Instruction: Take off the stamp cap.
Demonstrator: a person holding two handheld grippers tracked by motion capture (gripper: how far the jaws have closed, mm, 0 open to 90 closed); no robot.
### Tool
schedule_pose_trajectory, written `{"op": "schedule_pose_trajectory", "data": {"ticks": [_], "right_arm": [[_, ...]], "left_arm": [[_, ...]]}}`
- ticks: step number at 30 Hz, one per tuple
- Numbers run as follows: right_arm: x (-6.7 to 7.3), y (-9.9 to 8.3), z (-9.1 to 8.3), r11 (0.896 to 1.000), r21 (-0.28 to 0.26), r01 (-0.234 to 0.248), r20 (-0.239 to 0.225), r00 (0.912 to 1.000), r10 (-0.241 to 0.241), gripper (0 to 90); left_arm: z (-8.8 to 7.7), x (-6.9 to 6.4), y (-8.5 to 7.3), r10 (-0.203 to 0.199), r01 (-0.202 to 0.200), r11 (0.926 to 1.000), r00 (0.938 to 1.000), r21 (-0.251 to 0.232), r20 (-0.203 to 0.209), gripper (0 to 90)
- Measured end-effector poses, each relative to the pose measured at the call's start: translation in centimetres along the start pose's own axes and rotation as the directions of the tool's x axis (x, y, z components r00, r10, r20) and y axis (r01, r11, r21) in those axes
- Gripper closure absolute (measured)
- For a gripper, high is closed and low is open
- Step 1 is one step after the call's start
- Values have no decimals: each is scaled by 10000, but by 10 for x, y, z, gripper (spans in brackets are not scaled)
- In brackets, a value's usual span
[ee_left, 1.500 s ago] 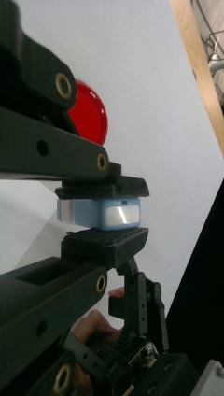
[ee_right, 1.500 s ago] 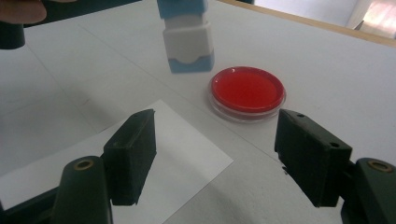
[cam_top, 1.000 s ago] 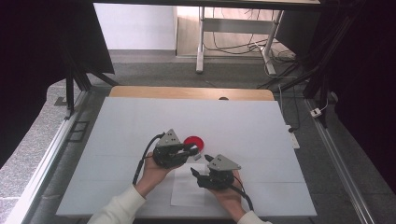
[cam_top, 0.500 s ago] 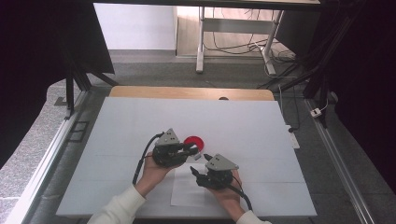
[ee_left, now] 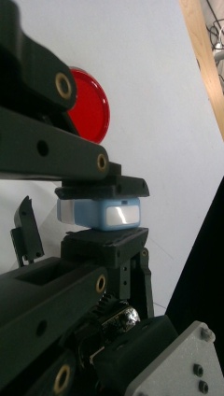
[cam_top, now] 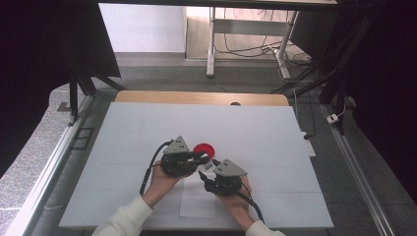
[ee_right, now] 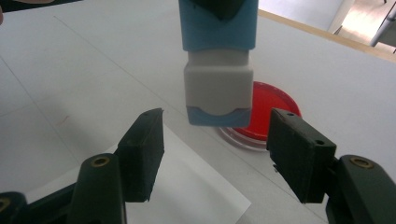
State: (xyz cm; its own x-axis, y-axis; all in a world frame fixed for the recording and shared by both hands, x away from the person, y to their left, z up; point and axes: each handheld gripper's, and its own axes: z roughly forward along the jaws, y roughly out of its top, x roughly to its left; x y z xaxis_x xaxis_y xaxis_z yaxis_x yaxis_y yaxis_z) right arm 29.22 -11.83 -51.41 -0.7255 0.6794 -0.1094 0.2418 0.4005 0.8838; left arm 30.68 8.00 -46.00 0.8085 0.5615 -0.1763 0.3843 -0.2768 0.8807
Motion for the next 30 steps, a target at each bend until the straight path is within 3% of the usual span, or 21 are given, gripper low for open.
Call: {"op": "schedule_pose_trajectory", "data": {"ticks": [30], "right_arm": [[2,1,1,9998,-162,142,492,9987,-133,538]], "left_arm": [[3,1,-2,-133,133,9999,9999,38,-5,747]]}}
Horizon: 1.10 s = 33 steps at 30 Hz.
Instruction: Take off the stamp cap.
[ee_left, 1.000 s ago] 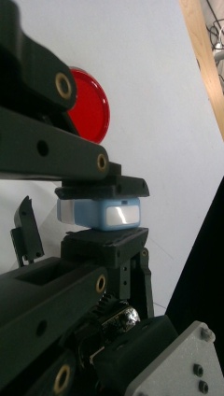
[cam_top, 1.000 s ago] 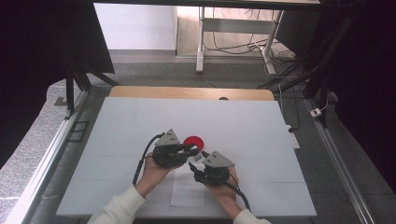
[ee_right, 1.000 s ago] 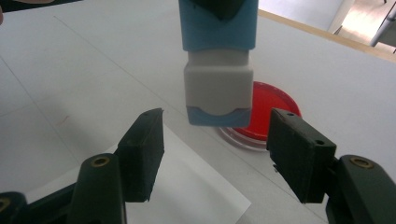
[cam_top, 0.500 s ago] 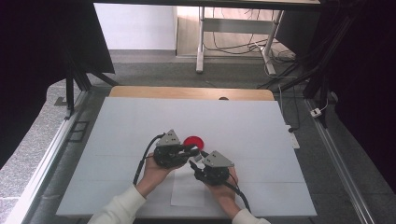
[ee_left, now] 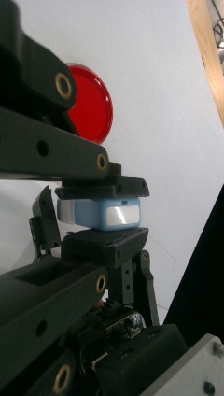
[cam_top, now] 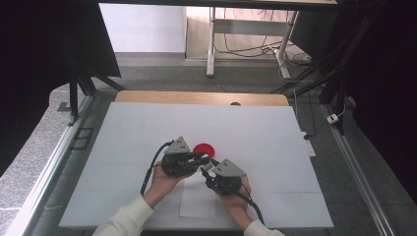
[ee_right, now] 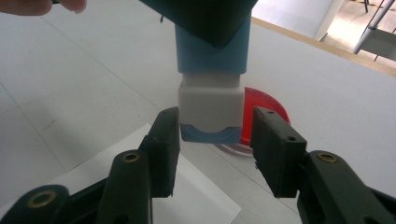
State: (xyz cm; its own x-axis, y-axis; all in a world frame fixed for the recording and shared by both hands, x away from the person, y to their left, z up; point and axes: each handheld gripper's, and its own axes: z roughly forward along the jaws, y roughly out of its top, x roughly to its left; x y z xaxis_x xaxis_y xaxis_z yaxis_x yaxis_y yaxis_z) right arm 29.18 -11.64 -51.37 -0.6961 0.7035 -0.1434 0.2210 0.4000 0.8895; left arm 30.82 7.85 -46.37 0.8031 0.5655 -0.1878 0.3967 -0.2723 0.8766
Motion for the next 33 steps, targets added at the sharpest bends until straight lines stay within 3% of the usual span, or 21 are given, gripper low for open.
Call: {"op": "schedule_pose_trajectory", "data": {"ticks": [11,17,33], "right_arm": [[1,-1,0,9996,48,276,99,9996,-276,624],[0,-1,0,9994,114,313,176,9993,-315,569],[2,-1,-1,9972,188,728,234,9970,-732,629]], "left_arm": [[1,0,-1,-19,19,10000,10000,29,-27,747],[2,0,-1,-17,18,10000,10000,71,-7,747],[3,2,-1,-57,59,9997,10000,220,-61,748]]}}
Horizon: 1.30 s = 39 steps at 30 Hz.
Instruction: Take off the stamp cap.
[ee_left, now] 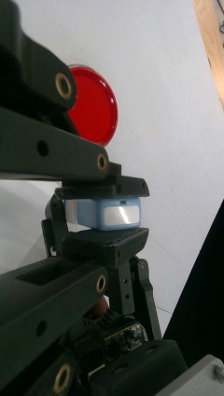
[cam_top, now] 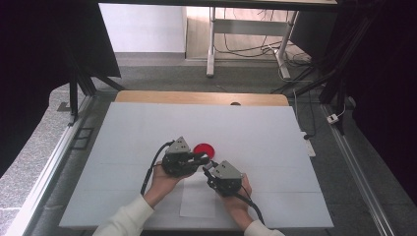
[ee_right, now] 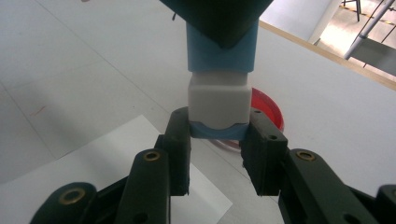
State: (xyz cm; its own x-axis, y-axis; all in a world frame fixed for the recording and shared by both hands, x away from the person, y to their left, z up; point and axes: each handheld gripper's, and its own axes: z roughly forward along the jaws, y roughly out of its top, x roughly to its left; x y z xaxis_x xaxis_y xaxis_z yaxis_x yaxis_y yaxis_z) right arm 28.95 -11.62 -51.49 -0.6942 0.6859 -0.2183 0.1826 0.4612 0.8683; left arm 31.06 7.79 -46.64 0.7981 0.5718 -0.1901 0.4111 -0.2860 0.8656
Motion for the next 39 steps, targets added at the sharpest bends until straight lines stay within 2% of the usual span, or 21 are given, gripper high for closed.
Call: {"op": "schedule_pose_trajectory", "data": {"ticks": [7,21,29,36,39], "right_arm": [[0,0,-2,9999,-88,76,115,9999,-75,624],[2,0,-3,9990,-158,415,182,9990,-412,656],[5,-1,-6,9986,-298,432,448,9981,-418,659],[2,-1,-5,9981,-79,603,146,9981,-602,660],[2,-2,-5,9985,-104,544,104,9985,-543,660]], "left_arm": [[-1,1,0,-22,22,10000,9999,-9,-162,748],[0,1,0,-99,98,9999,9998,-73,-155,750],[-1,1,-1,-186,184,9997,9998,-182,-118,751],[0,3,-2,-344,344,9994,9994,-106,-49,751],[0,3,-3,-384,384,9992,9993,-118,-45,751]]}}
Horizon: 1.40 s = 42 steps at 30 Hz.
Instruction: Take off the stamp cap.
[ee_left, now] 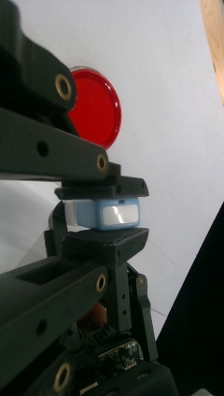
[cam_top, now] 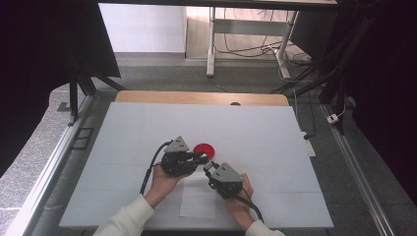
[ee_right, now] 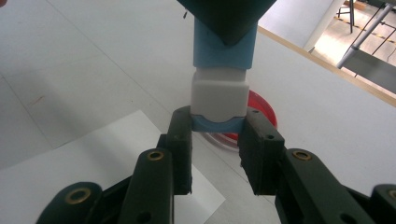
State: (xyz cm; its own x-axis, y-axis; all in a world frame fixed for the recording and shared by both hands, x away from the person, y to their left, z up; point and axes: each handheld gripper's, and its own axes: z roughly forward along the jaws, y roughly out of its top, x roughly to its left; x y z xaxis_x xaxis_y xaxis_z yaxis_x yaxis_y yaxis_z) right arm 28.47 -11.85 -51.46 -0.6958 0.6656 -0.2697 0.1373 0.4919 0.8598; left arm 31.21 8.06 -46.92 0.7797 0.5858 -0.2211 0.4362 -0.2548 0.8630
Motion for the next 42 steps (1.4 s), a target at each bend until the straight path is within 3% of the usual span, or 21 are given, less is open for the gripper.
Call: {"op": "schedule_pose_trajectory", "data": {"ticks": [7,10,13,18,22,26,29,30,31,32,33,34,42], "right_arm": [[2,0,-2,9978,-115,-658,54,9978,659,660],[3,-1,-2,9974,-189,-701,52,9975,702,661],[2,-1,-2,9983,-144,-559,44,9984,560,661],[-1,0,-3,10000,24,83,-3,10000,-83,661],[-2,0,-3,9999,101,134,-72,9999,-133,662],[0,0,-4,9999,68,-106,74,9999,105,661],[0,-1,-4,9978,-43,-664,81,9978,665,662],[-1,-2,-4,9965,51,-831,95,9965,831,661],[-3,-5,-3,9950,195,-982,22,9952,982,662],[-5,-9,-2,9944,347,-996,59,9950,995,662],[-6,-13,-1,9945,422,-964,105,9953,960,662],[-8,-15,-1,9944,493,-931,146,9956,925,661],[-14,-12,-5,9969,313,-727,168,9973,722,660]], "left_arm": [[-1,0,0,-125,126,9998,9999,-122,91,751],[-1,0,0,-118,119,9999,9999,-105,99,751],[-1,0,0,-78,78,10000,9999,-54,85,751],[-1,1,0,-161,161,9999,9997,-55,158,751],[0,1,0,-176,177,9998,9997,-52,167,751],[0,0,0,-162,164,9998,9997,-93,189,751],[-2,0,-1,-174,179,9993,9997,-338,171,751],[-6,-1,1,5,-42,9980,9983,-635,-586,756],[-12,1,3,273,-349,9962,9951,-792,-955,756],[-18,6,4,-12,-52,9962,9972,-870,-743,757],[-23,13,5,-478,457,9942,9987,-970,-201,757],[-25,17,4,-783,786,9921,9969,-978,77,757],[-15,10,2,-399,398,9980,9992,-490,3,756]]}}
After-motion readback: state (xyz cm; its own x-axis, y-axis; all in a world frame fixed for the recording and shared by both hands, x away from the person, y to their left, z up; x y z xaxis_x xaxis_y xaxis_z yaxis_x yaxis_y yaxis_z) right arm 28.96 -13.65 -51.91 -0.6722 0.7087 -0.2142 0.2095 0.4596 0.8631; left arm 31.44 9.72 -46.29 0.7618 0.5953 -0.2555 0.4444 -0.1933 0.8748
